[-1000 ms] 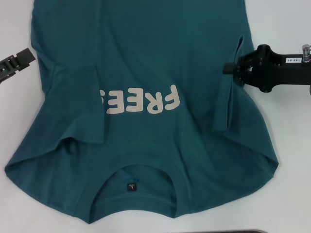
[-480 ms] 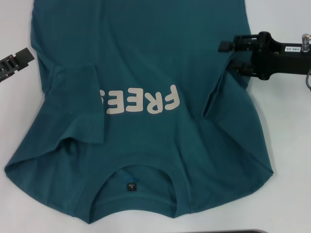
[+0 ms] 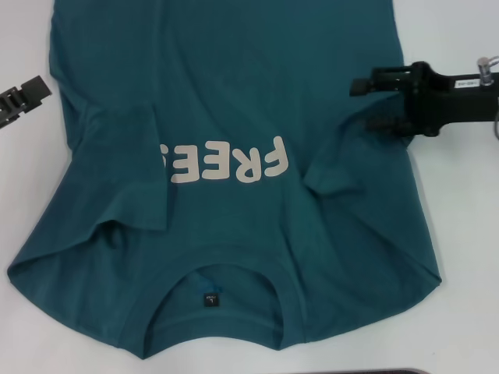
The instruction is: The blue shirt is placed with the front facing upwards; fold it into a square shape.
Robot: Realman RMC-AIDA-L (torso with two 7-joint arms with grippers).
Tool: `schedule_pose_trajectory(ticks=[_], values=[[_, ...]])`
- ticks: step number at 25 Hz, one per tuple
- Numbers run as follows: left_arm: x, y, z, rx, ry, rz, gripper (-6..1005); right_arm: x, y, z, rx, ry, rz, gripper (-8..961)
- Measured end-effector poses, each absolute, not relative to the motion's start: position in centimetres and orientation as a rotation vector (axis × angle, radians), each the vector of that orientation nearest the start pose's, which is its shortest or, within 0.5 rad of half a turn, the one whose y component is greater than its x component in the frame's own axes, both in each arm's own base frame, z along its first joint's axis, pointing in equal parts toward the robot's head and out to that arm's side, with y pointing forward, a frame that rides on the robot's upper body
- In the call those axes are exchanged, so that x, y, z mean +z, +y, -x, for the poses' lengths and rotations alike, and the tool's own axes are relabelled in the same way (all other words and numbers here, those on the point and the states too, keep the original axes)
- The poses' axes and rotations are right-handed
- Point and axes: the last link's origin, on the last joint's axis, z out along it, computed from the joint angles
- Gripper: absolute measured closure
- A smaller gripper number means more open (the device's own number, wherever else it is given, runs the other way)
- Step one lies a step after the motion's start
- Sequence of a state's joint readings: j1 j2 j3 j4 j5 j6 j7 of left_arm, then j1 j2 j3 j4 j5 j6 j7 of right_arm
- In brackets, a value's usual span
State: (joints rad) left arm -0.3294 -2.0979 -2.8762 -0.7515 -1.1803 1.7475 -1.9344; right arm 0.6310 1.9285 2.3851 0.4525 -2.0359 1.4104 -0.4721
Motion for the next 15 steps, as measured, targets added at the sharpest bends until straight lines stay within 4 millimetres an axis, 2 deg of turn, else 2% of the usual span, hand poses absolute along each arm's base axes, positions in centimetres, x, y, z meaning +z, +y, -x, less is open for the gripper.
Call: schedule_pose_trajectory(ticks=[4, 10, 15], values=[[7.0, 26.9, 32.6, -1.193, -1.465, 2.079, 339, 2.8, 36.9, -28.2, 0.698, 2.293, 1.919, 177], [7.1, 26.9, 32.6, -1.202, -1.462, 2.074, 339, 4.5, 38.8, -26.8, 0.713, 2.166, 1.97, 176], [7.4, 26.9, 32.6, -1.213, -1.497, 2.06, 340, 7.3, 38.8, -26.7, 0.587, 2.112, 2.065, 175]])
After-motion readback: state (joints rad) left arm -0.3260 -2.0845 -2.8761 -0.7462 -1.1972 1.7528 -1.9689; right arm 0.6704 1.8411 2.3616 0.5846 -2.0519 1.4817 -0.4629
